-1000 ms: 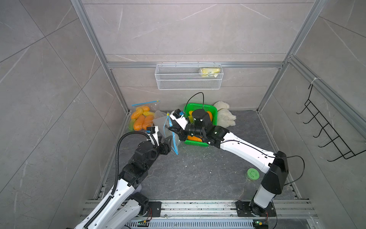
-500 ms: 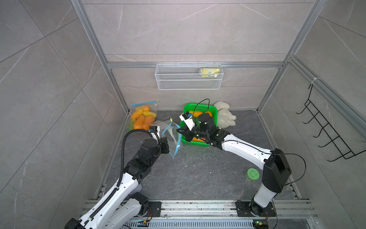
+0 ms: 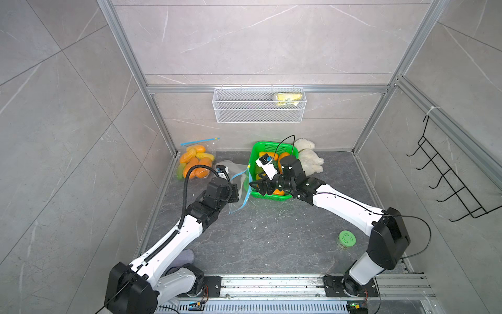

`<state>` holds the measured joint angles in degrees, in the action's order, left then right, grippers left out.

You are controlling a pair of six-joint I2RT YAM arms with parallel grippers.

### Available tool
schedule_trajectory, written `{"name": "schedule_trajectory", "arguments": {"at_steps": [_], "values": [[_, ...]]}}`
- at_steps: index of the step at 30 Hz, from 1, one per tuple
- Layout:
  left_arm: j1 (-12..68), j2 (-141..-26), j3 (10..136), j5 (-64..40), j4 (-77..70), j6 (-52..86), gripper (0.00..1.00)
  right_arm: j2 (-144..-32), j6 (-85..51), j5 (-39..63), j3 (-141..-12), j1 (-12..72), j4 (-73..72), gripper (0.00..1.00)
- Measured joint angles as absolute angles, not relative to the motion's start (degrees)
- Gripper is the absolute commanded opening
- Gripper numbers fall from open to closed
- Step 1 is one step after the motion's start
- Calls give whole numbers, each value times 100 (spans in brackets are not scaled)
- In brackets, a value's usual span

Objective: Place the mango in a zip-top bag and seal the zipper
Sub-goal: Open the zipper of the food storage bag, then pick up the mango from the basket.

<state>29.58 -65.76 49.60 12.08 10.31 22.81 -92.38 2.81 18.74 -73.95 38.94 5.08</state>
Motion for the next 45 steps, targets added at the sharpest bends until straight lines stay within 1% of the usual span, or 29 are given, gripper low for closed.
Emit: {"name": "schedule_trajectory", "arguments": {"at_steps": [1,4,9,15,20,28,31,34,36,38,40,42,45], "values": [[2956,-6628,4963,1201,1026,2290,0,-9085,447,1796,-7220,3852,576,76],[2947,-6700,4963,1179,1020,2316,0,-8943,840,1330,-7026,3708,856,76],[2917,-6792,4971,1142,947,2386,0,-9647,1299,729,-7502,3546,1358,77],[2808,-6978,4971,910,827,2580,0,-11238,1793,403,-9013,3485,1988,77],[2574,-6982,4971,569,617,2856,0,-12311,2067,497,-10197,3238,2499,73],[2344,-7175,4989,220,489,3188,0,-13603,2429,537,-11719,3013,3424,69],[2318,-7247,5109,150,569,3293,0,-13965,2521,532,-12234,3020,3708,62],[2305,-7258,5260,130,611,3400,0,-14230,2569,537,-12689,3020,3970,48],[2290,-7258,5343,128,624,3468,0,-14363,2585,545,-12993,3020,4165,32],[2283,-7255,5380,117,642,3557,0,-14403,2541,604,-13150,3020,4296,23],[2283,-7255,5389,104,679,3645,0,-14379,2480,701,-13152,3020,4331,19],[2283,-7251,5391,93,770,3758,0,-14140,2327,821,-12776,3017,4097,13],[2283,-7251,5465,99,941,3938,0,-13257,1916,1028,-11522,3017,3461,10]]}}
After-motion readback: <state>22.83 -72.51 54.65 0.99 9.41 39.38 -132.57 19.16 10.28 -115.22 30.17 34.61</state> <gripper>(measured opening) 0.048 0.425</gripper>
